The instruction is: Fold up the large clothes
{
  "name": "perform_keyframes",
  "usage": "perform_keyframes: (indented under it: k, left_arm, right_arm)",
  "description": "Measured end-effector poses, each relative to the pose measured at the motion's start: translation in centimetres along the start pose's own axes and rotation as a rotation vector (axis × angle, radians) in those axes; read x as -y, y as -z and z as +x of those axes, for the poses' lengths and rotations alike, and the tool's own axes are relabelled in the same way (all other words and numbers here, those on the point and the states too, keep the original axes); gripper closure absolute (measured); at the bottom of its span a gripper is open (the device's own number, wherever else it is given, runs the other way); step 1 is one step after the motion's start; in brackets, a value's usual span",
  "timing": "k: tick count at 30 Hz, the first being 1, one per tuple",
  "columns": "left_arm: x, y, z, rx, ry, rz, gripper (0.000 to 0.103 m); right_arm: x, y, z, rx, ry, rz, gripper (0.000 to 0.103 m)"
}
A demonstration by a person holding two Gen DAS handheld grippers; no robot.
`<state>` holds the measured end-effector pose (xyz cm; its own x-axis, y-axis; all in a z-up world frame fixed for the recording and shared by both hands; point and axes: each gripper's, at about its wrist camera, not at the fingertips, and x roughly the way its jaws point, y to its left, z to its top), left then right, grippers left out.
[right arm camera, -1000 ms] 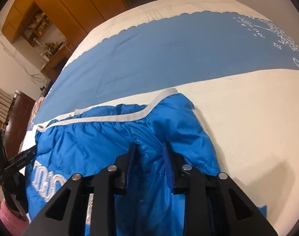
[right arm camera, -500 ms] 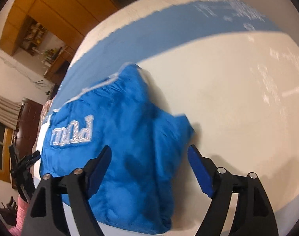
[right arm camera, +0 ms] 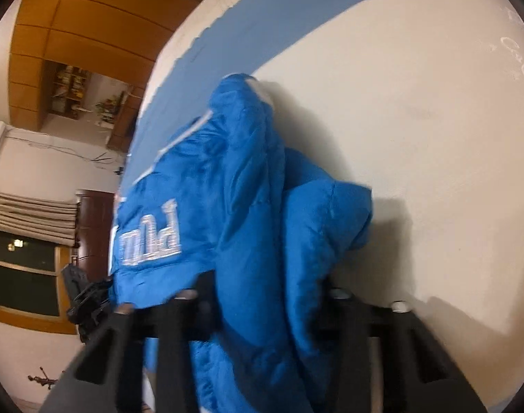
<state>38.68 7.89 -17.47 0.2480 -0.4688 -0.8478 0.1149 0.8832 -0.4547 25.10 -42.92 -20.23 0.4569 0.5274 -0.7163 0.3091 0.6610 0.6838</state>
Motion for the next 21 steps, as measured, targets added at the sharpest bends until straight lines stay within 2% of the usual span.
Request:
perform_keyframes:
  k: [3, 8, 11, 13, 17, 21]
  left_arm:
    - [1.5, 0.6, -2.1, 0.040, -0.008, 0.009, 0.086]
    - [2.9, 1.7, -6.6, 0.085, 0.025, 0.026, 0.088]
    - [3.5, 3.3, -9.8, 0.102, 0.031, 0.046, 0.089]
    - [3.0, 4.9, -12.5, 0.107, 0.057, 0.042, 0.089]
    - [2.8, 8.8, -17.1, 0.126, 0.049, 0.082, 0.089]
    - [2.0, 13.0, -19.5, 0.098, 0.032, 0.090, 0.088]
  right_arm:
    - [-1.8, 0.7, -2.2, 0.030, -0.039, -0.030, 0.083]
    - [-5.6, 2.7, -5.9, 0.058, -0.072, -0.096, 0.084]
    - [-7.8, 5.0, -8.4, 0.065, -0.082, -0.138, 0.084]
    - [-8.5, 6.1, -9.5, 0.062, -0.102, -0.138, 0.084]
    - [-9.4, 10.4, -11.5, 0.041, -0.120, -0.142, 0.084]
    - [-9.3, 14.8, -12.0, -0.001, -0.092, -0.137, 0.084]
